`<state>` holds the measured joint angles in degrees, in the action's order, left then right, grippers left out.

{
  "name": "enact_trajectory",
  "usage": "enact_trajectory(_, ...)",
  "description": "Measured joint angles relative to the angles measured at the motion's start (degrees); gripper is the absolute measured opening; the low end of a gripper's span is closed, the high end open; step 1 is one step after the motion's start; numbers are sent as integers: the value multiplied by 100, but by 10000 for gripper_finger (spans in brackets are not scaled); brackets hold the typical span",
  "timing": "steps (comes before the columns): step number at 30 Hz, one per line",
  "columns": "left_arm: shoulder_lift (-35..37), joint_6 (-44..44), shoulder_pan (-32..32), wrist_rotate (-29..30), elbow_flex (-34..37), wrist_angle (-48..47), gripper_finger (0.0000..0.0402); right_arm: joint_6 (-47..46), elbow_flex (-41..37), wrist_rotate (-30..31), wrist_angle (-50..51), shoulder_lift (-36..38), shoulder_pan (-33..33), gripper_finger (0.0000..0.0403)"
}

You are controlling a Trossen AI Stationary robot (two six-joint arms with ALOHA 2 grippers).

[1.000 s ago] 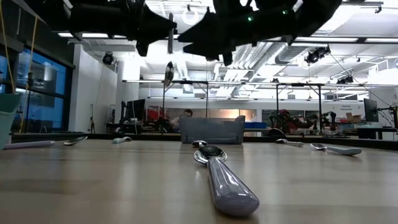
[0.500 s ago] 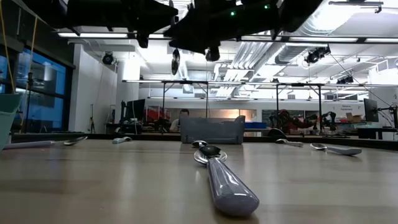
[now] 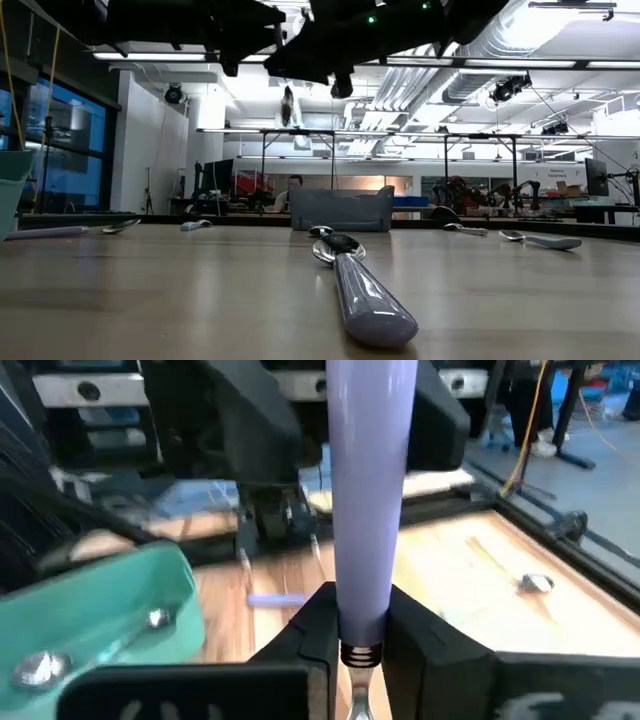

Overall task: Sort silverware by color (type)
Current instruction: Put the purple spoon into the orange bin

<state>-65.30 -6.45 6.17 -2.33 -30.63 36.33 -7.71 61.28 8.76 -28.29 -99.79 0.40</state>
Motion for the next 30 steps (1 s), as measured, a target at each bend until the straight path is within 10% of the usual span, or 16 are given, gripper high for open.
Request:
enact_trajectory(15,2,506,-17,167,627,295,188,-1131,2,17,3787,1866,458,18)
enact_trajectory(30,0,349,-7,221,1108,693,184,-7138,2,-389,7849,3096,3884,20)
